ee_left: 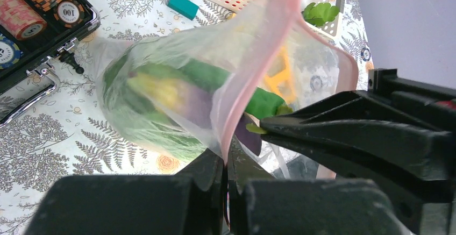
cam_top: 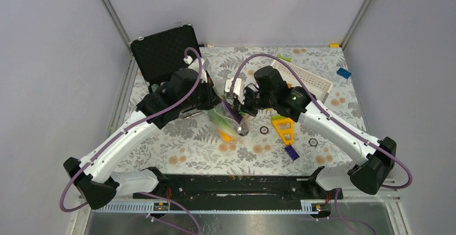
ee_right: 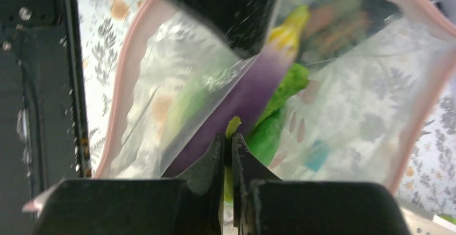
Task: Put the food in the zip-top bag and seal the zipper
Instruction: Place the fake vegetable in the zipper food storage bag, then adjust the fake vegetable in the bin.
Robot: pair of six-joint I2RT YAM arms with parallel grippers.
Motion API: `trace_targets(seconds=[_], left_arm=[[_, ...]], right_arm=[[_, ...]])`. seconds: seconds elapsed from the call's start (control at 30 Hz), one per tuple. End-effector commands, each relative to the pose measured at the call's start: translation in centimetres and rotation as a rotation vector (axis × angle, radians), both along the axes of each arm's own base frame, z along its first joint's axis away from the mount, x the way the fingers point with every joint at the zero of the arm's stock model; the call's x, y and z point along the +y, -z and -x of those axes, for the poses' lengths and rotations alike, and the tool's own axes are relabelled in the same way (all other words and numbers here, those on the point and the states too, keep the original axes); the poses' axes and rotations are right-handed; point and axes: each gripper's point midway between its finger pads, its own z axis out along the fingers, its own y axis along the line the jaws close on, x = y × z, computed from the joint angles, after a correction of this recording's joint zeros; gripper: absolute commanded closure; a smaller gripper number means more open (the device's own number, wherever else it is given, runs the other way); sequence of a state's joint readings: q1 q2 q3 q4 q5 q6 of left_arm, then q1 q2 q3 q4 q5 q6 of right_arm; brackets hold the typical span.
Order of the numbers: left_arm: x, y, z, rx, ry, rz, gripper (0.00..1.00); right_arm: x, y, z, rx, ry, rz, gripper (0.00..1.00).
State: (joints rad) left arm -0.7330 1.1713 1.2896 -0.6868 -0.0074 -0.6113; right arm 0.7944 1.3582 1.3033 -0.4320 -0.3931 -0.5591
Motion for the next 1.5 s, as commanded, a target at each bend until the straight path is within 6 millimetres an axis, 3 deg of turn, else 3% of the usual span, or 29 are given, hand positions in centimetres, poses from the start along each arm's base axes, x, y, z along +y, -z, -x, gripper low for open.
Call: trace_targets(seconds=[0.0,0.17,0.3,0.47,0.57,0.63,0.67,0.77,0.93,1.1,1.17,1.27,1.33,1.47], left_arm=[[-0.5,-3.7,-0.6,-0.086,-0.008,0.083,1.0],[-0.6,-3.5,-0.6,-0.081,-0.004,0.081,1.0],[-0.6,-3.4,-0.6,-0.078,0.0,0.079,1.0],[-1.0,-3.7,-0.1,-0.078,0.034,0.094,1.0],[-1.1,-3.7,0.1,-0.08,0.043,0.098,1.0],[-1.1,-3.7,0.1,-0.08,0.046,0.098,1.0],[-1.1,-3.6,0.1,-0.079,0.046,0.096,1.0],[-1.0,-3.5,0.1,-0.081,0.046,0.097,1.0],[-1.2,-3.5,0.1,-0.088,0.054,0.104,1.0],[-1.2,-3.0,0.1,-0.093,0.06,0.097,1.0],[-1.3,-2.7,0.2,-0.088,0.072,0.092,1.0],[-1.3,-2.2,0.2,-0.083,0.074,0.089,1.0],[-1.3,-1.9,0.2,-0.082,0.077,0.083,1.0],[-1.6,-1.7,0.7,-0.077,0.113,0.078,1.0]], right_arm=[[-2.0,2.2,3.4,0.1,-0.111,0.157,0.9],[-1.3,-0.3,3.7,0.08,-0.132,0.086,0.72],[-0.9,-3.6,4.7,0.041,-0.173,-0.008,0.53],[-0.6,-7.4,5.5,-0.023,-0.189,-0.137,0.37],[-0.6,-10.4,4.2,-0.044,-0.055,-0.262,0.25],[-0.9,-12.3,2.9,-0.045,0.073,-0.361,0.05],[-1.3,-13.0,2.0,-0.034,0.16,-0.408,0.01],[-3.1,-13.7,-0.2,-0.014,0.374,-0.458,0.0],[-8.0,-12.5,-4.5,-0.026,0.756,-0.403,0.0],[-15.7,-9.5,-7.0,0.142,1.092,-0.401,0.0],[-20.0,-7.9,-8.4,0.216,1.233,-0.397,0.0],[-23.4,-4.9,-9.7,0.285,1.367,-0.323,0.0],[-24.3,-2.7,-11.1,0.279,1.356,-0.218,0.0],[-25.3,1.7,-14.6,0.14,1.074,0.175,0.0]])
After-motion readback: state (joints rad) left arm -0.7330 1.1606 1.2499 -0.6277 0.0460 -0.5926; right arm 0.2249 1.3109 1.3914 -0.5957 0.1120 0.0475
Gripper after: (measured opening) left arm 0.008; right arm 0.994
